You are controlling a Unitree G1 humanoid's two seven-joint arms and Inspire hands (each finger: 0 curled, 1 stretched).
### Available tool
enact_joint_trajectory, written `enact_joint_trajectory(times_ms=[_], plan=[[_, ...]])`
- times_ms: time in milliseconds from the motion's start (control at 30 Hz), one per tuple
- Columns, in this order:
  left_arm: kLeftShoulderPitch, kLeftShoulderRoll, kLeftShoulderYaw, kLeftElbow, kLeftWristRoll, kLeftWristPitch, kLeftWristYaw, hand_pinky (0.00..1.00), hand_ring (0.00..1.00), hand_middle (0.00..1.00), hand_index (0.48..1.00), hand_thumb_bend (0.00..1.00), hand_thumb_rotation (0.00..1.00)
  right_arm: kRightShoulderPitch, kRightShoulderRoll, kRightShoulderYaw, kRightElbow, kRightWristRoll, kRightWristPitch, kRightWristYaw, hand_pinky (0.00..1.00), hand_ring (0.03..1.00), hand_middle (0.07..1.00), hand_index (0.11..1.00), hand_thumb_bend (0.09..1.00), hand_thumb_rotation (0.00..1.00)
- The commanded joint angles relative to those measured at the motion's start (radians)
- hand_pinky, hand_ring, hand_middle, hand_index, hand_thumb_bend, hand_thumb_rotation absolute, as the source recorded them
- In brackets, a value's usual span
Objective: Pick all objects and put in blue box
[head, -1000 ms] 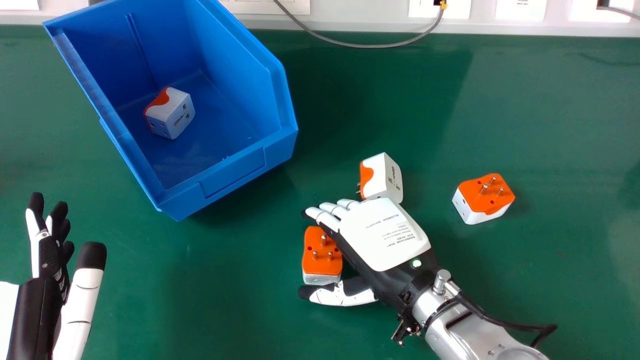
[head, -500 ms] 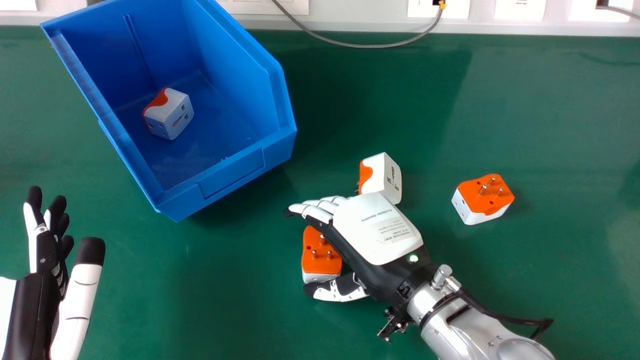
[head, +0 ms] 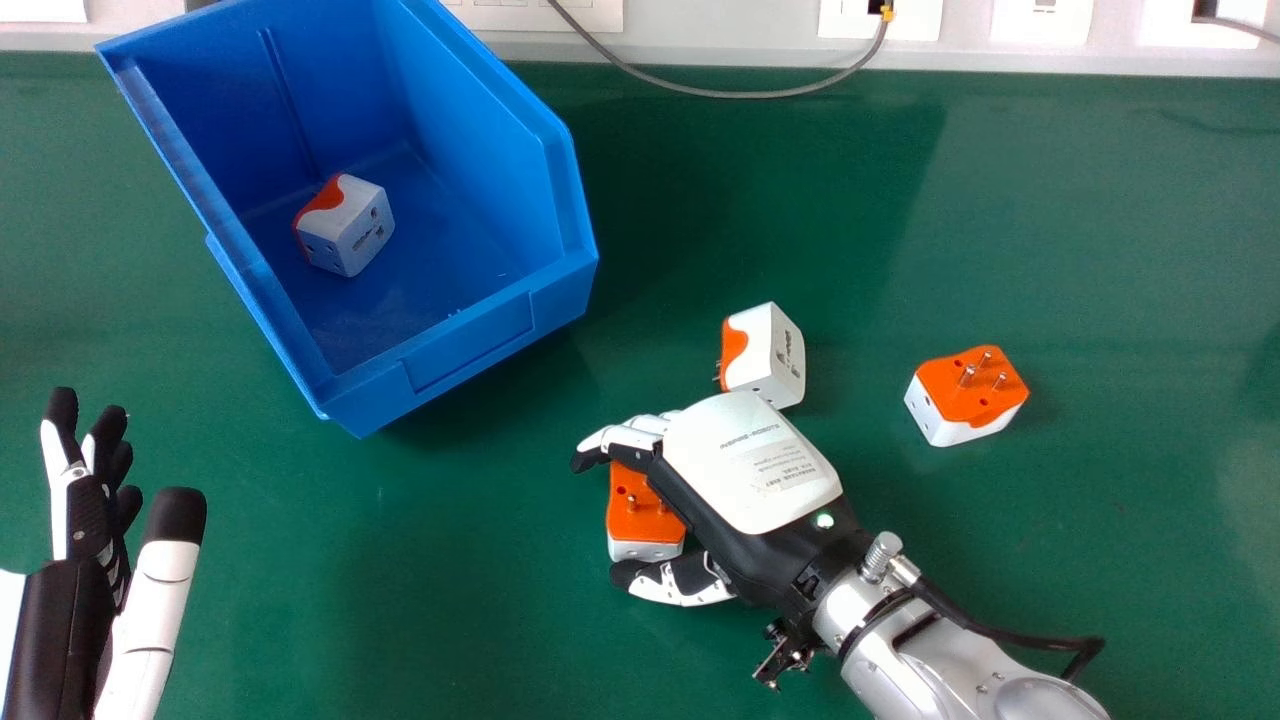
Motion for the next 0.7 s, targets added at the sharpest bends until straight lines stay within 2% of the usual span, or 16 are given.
enact_joint_trajectory(times_ms=[0, 233, 367, 533, 667], plan=[[0.004, 0.011, 0.012, -0.024, -0.014, -0.006, -0.004, 0.98, 0.99, 1.00, 1.000, 0.76, 0.96, 0.011, -0.016, -0.017, -0.020, 0.004, 0.023, 0.007, 0.45, 0.558, 0.632, 0.552, 0.428, 0.07], [0.001, 0.013, 0.014, -0.018, -0.015, -0.008, -0.006, 0.97, 0.99, 1.00, 1.000, 0.76, 0.96, 0.039, -0.025, -0.030, -0.101, 0.007, 0.032, 0.024, 0.43, 0.539, 0.602, 0.497, 0.480, 0.11], [0.006, 0.008, 0.013, -0.032, -0.012, -0.001, -0.004, 0.97, 0.99, 1.00, 1.000, 0.76, 0.96, 0.060, -0.034, -0.041, -0.176, 0.007, 0.042, 0.045, 0.41, 0.534, 0.593, 0.498, 0.464, 0.02], [-0.003, 0.010, 0.014, -0.024, -0.011, 0.003, -0.003, 0.97, 0.99, 1.00, 1.000, 0.76, 0.95, 0.099, -0.047, -0.064, -0.302, 0.020, 0.048, 0.078, 0.38, 0.529, 0.586, 0.510, 0.458, 0.00], [-0.005, 0.008, 0.012, -0.037, -0.009, 0.012, -0.003, 0.97, 0.99, 1.00, 1.000, 0.75, 0.95, 0.139, -0.046, -0.091, -0.418, 0.042, 0.044, 0.114, 0.37, 0.523, 0.575, 0.509, 0.458, 0.00]])
